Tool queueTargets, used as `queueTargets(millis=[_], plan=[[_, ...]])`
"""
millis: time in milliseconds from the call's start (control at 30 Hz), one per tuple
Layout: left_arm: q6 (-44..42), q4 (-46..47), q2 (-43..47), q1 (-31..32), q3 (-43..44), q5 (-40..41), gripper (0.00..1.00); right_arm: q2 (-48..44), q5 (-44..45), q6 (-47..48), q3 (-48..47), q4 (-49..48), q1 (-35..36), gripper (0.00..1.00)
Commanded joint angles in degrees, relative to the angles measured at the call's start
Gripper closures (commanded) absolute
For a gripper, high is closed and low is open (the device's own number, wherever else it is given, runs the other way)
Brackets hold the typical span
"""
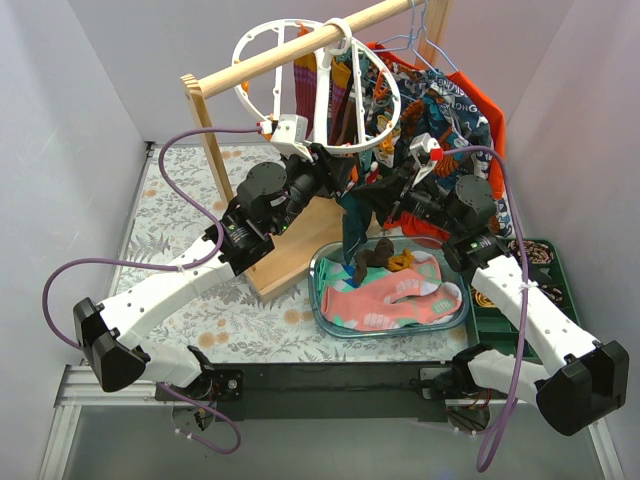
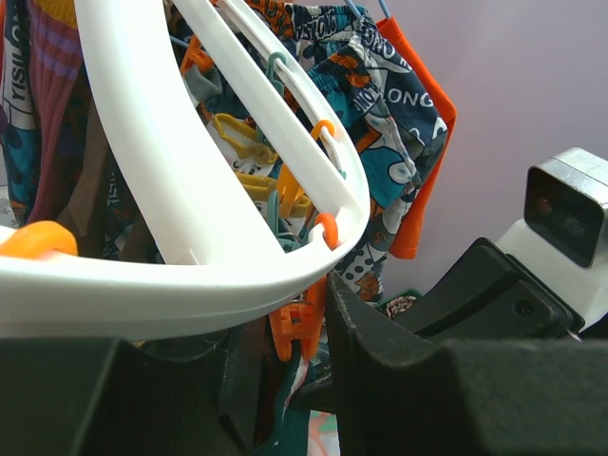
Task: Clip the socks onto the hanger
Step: Clamp the sock onto the hanger.
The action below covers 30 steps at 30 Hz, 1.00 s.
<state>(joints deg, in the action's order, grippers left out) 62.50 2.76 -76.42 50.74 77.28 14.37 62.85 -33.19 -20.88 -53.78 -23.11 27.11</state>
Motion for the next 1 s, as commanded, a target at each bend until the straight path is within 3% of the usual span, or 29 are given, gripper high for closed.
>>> queueTargets(millis=[0, 767, 900, 967], plan=[[0.87, -3.73, -0.22, 0.59, -0.81, -1.72, 1.00, 0.17, -0.91, -1.09, -0.45, -5.01, -0.04, 0.99], [2.63, -3.47, -0.31, 0.59, -1.78, -1.36, 0.99, 0.26, 0.49, -2.58, -0.54, -8.17, -0.04, 0.99], [2.63, -3.64, 0.13, 0.59, -2.04, -1.98, 0.90, 0.34, 0.76, -2.67, -0.36, -8.35, -0.04, 0.99], [2.54, -3.64, 0.66, 0.59, -2.39, -2.07, 0.78, 0.34, 0.93, -2.58, -0.36, -8.35, -0.04, 0.99]])
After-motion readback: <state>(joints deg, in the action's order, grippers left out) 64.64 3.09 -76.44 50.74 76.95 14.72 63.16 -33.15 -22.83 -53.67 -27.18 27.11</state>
